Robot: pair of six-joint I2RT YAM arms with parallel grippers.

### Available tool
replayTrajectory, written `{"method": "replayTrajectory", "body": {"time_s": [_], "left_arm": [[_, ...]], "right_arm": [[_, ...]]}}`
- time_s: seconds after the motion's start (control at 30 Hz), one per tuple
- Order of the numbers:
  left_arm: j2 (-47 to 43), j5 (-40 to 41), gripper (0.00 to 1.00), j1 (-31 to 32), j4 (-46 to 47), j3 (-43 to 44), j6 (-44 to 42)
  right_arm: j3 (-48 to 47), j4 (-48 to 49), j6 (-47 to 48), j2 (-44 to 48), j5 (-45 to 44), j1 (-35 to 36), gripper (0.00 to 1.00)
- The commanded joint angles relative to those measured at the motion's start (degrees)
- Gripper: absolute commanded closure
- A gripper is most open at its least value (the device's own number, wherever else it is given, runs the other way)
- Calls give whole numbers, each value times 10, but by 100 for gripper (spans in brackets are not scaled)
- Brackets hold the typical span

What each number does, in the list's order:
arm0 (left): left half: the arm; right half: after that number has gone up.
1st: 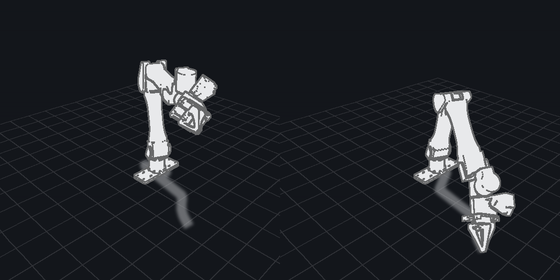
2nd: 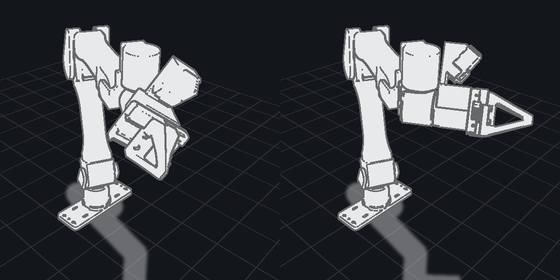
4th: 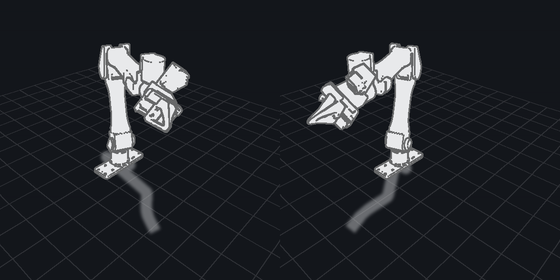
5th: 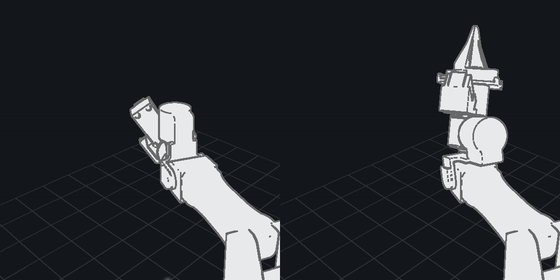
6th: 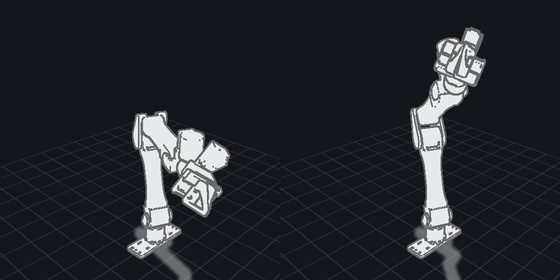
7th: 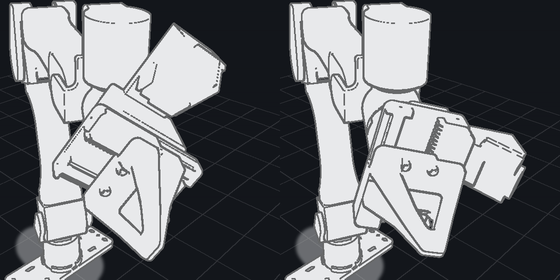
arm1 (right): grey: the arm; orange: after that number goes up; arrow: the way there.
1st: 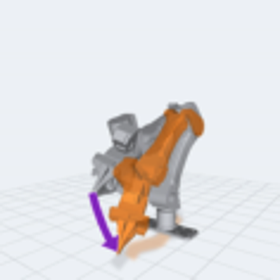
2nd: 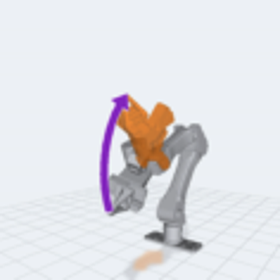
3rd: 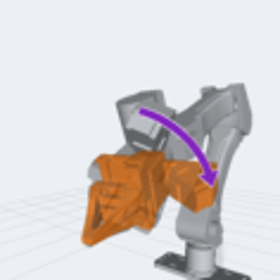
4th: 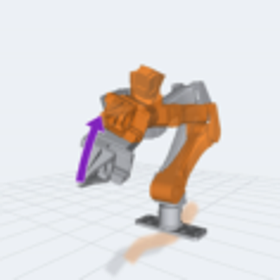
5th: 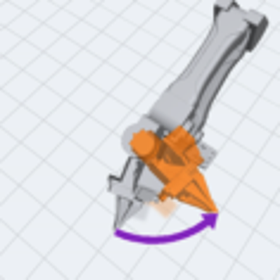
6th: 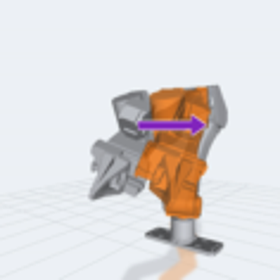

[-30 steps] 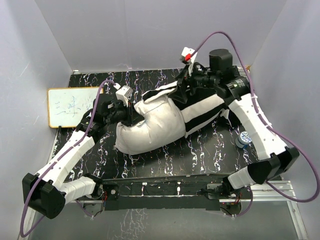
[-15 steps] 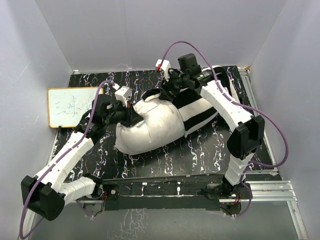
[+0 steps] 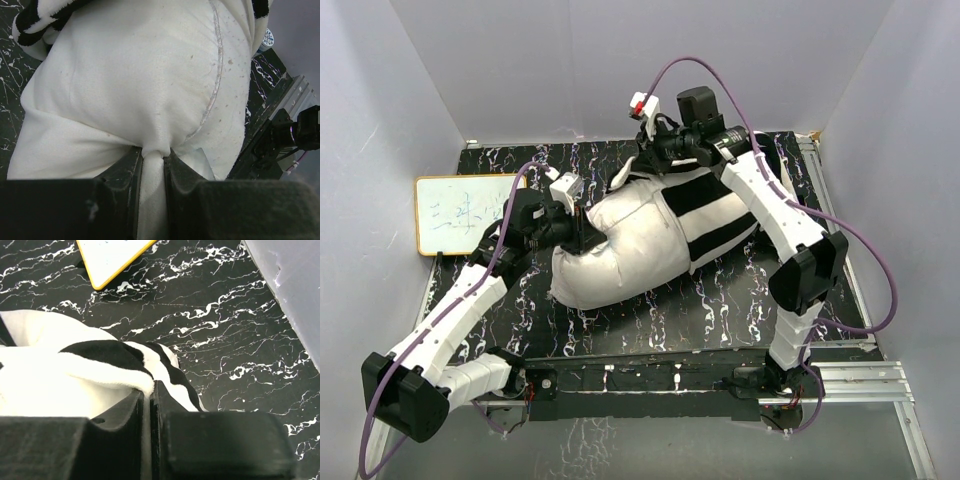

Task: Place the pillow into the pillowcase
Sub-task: Stuff the pillow into the pillowcase.

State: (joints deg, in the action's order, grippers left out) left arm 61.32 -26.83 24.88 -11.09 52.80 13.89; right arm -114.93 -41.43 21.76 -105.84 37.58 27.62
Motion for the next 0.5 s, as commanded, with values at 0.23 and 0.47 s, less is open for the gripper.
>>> {"method": "replayTrajectory", "body": {"time_s": [0.23,0.47], "left_arm": [[28,-23,100,2,17,-12,17],[120,30,100,-2,58,17,3]], "right_arm": [[-123,63,-85,-45,117,39,92],[-254,130,-200,-68,177,178,92]]}}
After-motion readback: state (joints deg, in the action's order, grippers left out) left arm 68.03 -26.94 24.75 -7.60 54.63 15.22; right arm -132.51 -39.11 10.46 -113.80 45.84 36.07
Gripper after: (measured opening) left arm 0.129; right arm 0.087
